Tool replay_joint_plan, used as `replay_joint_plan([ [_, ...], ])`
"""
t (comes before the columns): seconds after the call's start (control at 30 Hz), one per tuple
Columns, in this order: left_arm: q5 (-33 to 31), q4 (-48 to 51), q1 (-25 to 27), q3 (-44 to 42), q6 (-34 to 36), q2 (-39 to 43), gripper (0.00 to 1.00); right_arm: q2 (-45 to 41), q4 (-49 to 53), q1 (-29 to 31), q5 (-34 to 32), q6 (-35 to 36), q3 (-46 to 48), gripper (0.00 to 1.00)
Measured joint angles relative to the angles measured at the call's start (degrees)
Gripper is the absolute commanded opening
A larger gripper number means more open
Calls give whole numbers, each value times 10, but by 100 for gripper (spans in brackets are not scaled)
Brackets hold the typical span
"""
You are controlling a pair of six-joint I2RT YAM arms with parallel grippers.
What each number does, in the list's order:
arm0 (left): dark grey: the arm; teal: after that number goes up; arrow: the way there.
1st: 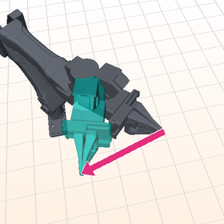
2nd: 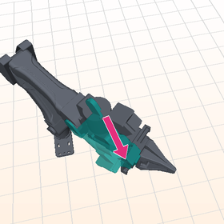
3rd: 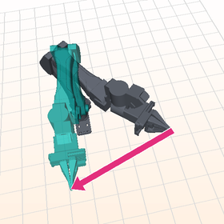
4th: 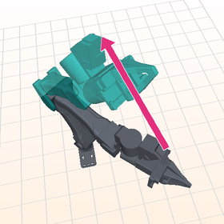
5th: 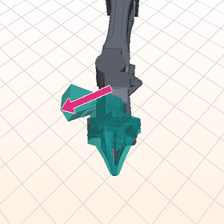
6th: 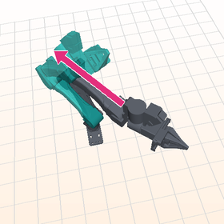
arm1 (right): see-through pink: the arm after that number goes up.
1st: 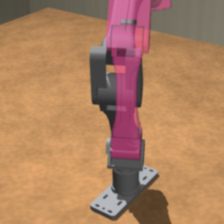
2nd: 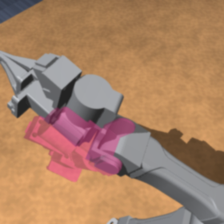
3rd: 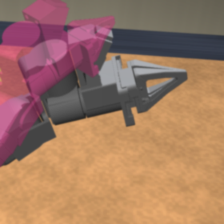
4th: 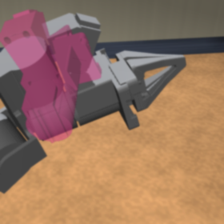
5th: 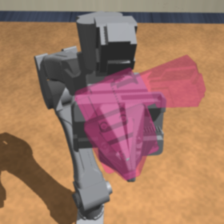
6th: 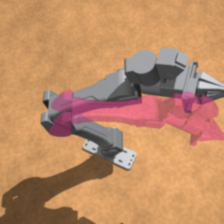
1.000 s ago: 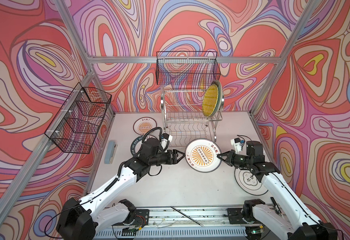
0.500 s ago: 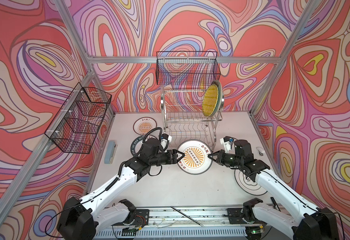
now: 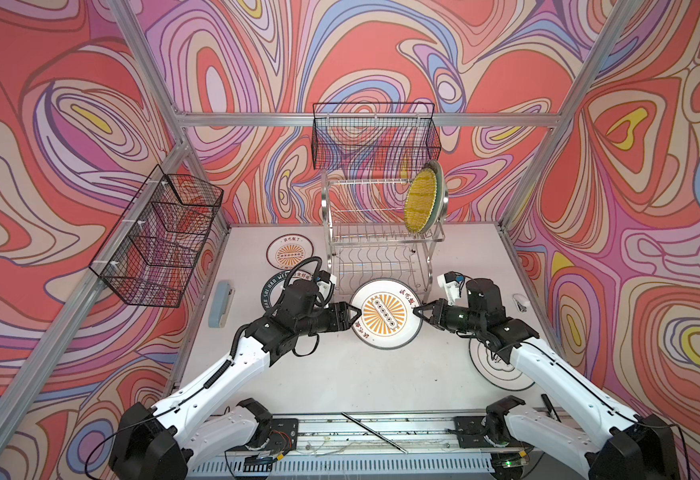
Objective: Load the plates into the dish rack
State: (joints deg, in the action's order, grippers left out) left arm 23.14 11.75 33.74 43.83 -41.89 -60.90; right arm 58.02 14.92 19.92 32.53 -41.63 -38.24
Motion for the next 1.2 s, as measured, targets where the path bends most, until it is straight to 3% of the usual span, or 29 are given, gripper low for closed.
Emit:
replay_joint_plan([
  [0.23,13,-11,0,-3,-4,0,48,0,-26,14,6,-4,0,0],
  [0.67,27,-37,-3,-29,-23,28,10,11,-88,35,17,-22,2,0],
  [0.77,29,-49,-10,-30,-57,35,0,10,-103,39,16,-17,10,10],
  [1.0,33,-65,-8,-39,-47,36,0,3,-120,59,-9,-39,30,21],
  [1.2,45,-78,-8,-51,-47,35,0,11,-166,84,-15,-61,56,22],
])
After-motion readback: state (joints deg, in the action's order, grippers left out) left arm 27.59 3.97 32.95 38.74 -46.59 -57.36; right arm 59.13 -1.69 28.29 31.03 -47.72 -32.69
